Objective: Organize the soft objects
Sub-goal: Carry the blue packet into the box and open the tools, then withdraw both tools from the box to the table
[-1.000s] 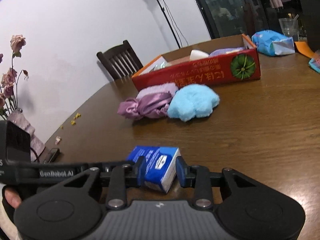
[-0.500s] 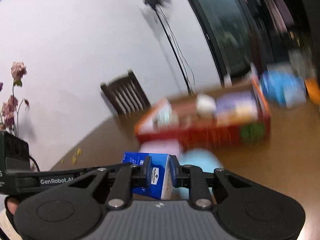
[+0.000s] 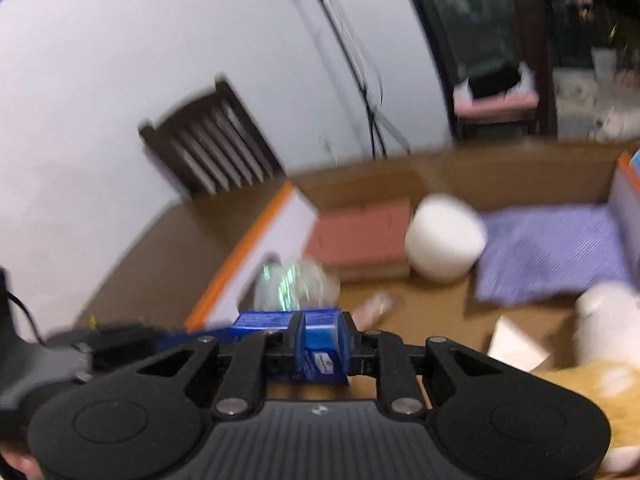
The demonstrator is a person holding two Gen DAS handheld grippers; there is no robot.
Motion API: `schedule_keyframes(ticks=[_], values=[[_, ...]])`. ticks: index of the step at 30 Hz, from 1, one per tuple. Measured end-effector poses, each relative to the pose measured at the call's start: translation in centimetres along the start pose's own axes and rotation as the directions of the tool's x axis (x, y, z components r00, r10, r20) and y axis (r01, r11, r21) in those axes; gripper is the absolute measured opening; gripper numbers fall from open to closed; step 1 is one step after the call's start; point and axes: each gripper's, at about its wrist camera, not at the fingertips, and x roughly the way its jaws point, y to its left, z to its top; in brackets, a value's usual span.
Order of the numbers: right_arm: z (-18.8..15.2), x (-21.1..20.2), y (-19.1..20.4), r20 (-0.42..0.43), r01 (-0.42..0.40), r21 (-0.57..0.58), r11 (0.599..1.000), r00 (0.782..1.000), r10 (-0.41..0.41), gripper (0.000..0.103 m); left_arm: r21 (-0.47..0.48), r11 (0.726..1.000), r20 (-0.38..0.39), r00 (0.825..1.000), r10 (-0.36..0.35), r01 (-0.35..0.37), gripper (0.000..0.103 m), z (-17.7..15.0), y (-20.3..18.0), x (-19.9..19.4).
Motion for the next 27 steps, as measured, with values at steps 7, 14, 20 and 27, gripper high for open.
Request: schedule_keyframes(ticks=[7, 14, 20, 27], values=[[-0.1, -0.8, 0.8, -0.037, -0.041, -0.007, 0.999, 0.998, 0.041, 0.023, -0.010, 0.999, 0.079, 0.996, 0.042, -0.041, 0.052, 1.2, 0.3, -3.3], [0.3, -10.6, 1.7, 0.102, 0.054, -0.081, 0.995, 0.994, -0.046, 0.031, 0.012, 0.997, 0.153, 0.986, 0.068, -0.071, 0.061, 2.1, -2.0, -9.2], [-1.1, -20.6, 3.3, 0.242, 0.152, -0.150, 0.977, 0.964, -0.113, 0.045, 0.029, 0.997, 0.231, 0.970, 0.069, -0.078, 0.068, 1.4, -4.3, -15.2], [-6.0, -28.0, 4.8, 0.363, 0.204, -0.198, 0.959, 0.924, -0.122, 0.054, 0.025, 0.996, 0.324, 0.943, 0.078, -0.091, 0.073, -3.6, -7.1, -20.7]])
